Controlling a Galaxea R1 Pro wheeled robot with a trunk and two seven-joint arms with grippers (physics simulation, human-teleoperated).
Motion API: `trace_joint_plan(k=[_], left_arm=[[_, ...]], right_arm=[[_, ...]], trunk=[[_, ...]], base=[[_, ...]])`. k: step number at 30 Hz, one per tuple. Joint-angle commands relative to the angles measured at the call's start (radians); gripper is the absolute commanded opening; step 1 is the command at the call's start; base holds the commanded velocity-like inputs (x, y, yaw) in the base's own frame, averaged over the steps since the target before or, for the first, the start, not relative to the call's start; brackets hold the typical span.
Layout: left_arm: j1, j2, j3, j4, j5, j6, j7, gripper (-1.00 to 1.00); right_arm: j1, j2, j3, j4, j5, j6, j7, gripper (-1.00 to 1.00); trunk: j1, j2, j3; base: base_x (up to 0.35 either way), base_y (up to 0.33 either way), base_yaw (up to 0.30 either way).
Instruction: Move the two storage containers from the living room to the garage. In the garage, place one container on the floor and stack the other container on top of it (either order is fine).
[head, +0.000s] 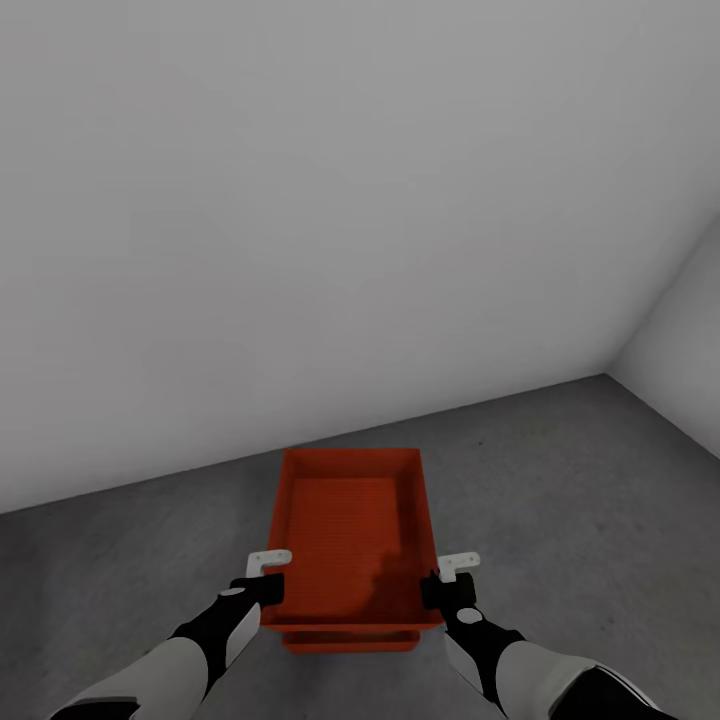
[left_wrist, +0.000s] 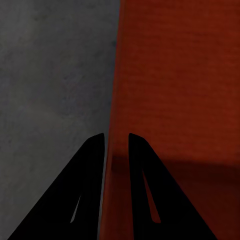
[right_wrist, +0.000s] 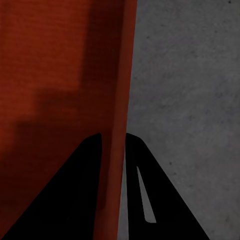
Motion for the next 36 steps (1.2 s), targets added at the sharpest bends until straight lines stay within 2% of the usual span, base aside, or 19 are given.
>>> trace_joint_plan(k=[1, 36], left_arm=[[-0.001, -0.001, 0.064, -0.005, 0.035, -0.070, 0.011, -1.00], [-0.001, -0.001, 0.064, -0.005, 0.035, -0.071, 0.013, -1.00]], right_arm=[[0.000, 0.001, -0.033, -0.001, 0.010, 0.003, 0.005, -1.00], [0.000, 0.001, -0.033, -0.001, 0.010, 0.003, 0.005, -1.00]], trunk=[[0.004, -0.008, -0.004], [0.138, -0.253, -0.114]], base=[[0.000, 0.000, 0.000], [0.000, 0.000, 0.000]])
